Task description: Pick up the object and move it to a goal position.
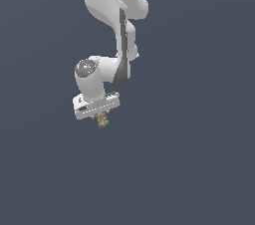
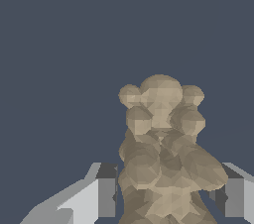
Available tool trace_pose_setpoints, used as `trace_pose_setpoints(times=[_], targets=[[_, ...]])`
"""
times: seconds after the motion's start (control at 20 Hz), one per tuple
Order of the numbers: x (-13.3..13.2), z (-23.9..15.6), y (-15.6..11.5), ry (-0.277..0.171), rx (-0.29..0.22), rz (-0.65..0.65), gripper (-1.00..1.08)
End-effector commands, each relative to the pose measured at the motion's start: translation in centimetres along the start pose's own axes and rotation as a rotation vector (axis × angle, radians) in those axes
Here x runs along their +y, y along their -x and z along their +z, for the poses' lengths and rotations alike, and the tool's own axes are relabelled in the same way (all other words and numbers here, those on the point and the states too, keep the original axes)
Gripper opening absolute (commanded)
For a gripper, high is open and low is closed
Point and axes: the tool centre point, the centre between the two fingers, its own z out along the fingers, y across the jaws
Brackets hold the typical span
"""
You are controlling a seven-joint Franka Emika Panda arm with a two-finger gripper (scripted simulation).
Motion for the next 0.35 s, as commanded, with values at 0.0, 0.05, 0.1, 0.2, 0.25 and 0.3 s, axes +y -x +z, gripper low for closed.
trace_pose_setpoints(times=[0.0,0.05,0.1,0.2,0.25,0.3], targets=[[1.14,-0.04,0.04,0.000,0.000,-0.002,-1.00],[1.44,-0.05,0.05,0.000,0.000,-0.002,-1.00],[1.67,-0.06,0.05,0.000,0.000,-0.002,-1.00],[1.92,-0.07,0.02,0.000,0.000,-0.002,-1.00],[1.96,-0.07,0.00,0.000,0.000,-0.002,-1.00],[1.96,-0.07,-0.01,0.000,0.000,-0.002,-1.00]])
